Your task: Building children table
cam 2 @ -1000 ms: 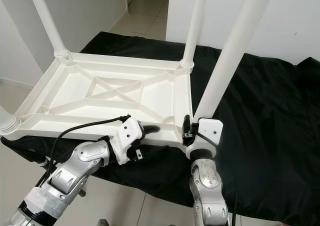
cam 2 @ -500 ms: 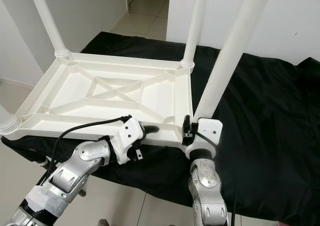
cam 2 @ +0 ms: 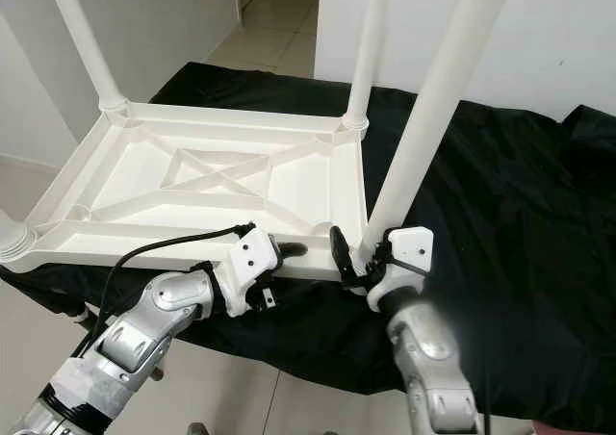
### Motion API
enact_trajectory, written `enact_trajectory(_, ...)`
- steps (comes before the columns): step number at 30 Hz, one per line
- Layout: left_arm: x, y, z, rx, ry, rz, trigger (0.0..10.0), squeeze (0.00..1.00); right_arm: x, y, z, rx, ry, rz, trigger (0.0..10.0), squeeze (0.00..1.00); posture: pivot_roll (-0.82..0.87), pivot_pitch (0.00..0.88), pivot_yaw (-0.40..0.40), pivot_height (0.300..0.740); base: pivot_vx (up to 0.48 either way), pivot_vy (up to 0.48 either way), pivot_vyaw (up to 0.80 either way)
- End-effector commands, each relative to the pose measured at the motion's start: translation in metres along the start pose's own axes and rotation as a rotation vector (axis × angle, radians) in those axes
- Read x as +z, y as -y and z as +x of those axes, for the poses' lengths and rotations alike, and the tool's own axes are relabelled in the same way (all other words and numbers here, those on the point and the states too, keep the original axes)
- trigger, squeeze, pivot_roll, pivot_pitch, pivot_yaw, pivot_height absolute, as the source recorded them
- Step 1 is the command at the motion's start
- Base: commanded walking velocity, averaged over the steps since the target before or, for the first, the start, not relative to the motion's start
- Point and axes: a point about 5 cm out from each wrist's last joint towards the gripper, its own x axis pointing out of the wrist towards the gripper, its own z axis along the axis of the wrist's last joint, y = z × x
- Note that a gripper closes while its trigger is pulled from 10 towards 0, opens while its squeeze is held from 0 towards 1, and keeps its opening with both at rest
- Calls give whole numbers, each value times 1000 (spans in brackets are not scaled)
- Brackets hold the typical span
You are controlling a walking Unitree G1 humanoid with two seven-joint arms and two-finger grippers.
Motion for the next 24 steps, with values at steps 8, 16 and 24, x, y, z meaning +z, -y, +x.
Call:
enact_trajectory(8,-1,5,-3,-46,-12,0,10000,0,2,19,5,157,-2,-48,10000,0,-28,76,-24,740,0,0,0)
enact_trajectory(16,-1,4,-4,-36,-23,21,10000,0,-3,33,13,232,-48,-110,0,0,-7,85,-22,740,0,0,0)
enact_trajectory(24,0,2,-4,-26,-23,25,10000,0,-9,29,14,269,-65,-95,0,0,4,80,-22,740,0,0,0)
